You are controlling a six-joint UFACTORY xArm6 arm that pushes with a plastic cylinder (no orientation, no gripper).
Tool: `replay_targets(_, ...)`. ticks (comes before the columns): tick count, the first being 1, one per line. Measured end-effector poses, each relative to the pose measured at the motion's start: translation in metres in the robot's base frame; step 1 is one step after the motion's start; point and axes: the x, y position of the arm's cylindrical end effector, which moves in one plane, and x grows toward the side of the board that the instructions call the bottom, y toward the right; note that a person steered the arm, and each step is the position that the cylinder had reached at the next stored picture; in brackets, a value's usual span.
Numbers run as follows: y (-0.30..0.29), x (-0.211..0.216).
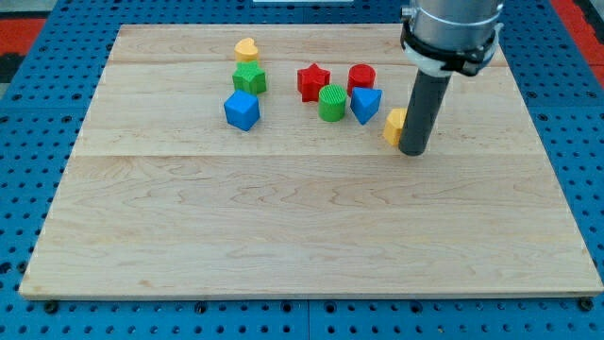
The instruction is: Slide the yellow hexagon bit a up
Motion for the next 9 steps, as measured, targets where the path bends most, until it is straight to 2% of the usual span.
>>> replay_targets(1,-0.003,-0.022)
replay_targets(3,-0.019,0.005)
replay_targets(4,-0.038,0.003)
replay_targets(6,-0.038,-0.018)
replay_targets(8,-0.031,-0.062)
replay_targets(9,-0.031,-0.064)
